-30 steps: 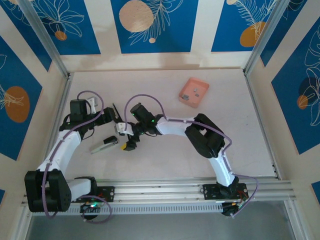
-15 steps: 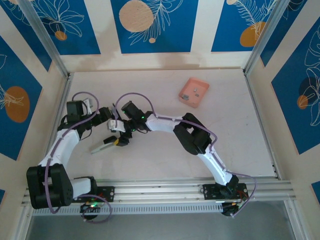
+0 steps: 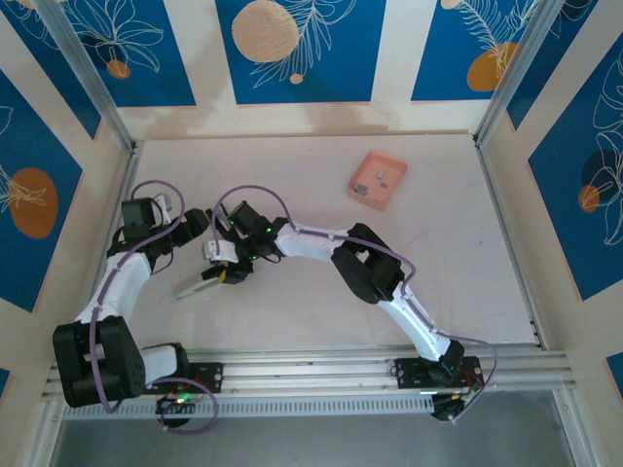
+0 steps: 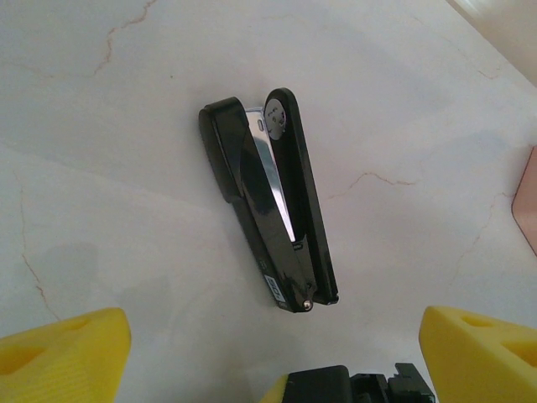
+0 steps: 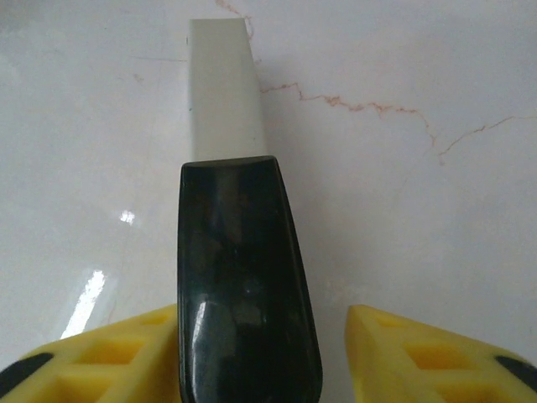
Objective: Load the staples into the stapler
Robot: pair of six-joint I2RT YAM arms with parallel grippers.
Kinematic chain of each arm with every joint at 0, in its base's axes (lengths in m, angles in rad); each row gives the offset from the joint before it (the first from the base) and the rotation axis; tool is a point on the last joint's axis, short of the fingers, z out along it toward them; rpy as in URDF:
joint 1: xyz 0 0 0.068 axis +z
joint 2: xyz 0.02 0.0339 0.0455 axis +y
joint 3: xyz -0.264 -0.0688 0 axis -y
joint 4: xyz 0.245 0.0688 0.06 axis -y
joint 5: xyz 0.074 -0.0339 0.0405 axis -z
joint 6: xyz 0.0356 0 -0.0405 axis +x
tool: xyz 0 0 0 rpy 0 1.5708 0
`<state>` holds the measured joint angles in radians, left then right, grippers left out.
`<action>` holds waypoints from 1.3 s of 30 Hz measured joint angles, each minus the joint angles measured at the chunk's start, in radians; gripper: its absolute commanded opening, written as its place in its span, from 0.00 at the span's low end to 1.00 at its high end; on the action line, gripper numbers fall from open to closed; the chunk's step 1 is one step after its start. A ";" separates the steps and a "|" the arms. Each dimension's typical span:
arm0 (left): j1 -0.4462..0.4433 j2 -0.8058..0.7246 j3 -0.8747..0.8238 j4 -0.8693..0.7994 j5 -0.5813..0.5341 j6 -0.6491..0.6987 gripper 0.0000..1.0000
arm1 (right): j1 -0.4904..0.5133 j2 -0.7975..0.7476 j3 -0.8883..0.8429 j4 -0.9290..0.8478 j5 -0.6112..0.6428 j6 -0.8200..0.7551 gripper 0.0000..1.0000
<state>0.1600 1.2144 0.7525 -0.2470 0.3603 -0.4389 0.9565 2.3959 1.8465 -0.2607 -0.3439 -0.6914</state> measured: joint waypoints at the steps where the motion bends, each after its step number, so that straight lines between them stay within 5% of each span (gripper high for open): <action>1: 0.001 0.000 0.000 0.000 0.003 0.000 0.88 | 0.000 0.000 0.000 -0.002 -0.004 -0.003 0.40; 9: 0.002 0.000 0.000 0.000 0.025 0.003 0.86 | -0.007 -0.016 -0.051 0.053 -0.058 -0.011 0.25; 15: 0.003 0.000 0.000 0.001 0.051 0.003 0.84 | -0.037 -0.158 -0.268 0.122 -0.053 0.032 0.21; 30: -0.002 0.019 0.000 0.069 0.158 0.000 0.75 | -0.150 -0.685 -0.974 0.268 0.115 0.144 0.22; 39: -0.068 0.019 0.000 0.081 0.146 0.019 0.74 | -0.266 -0.842 -1.162 0.325 0.093 0.199 0.34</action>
<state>0.0921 1.2335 0.7525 -0.1661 0.5060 -0.4194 0.6903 1.5539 0.6849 0.0647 -0.2504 -0.4927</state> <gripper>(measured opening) 0.737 0.311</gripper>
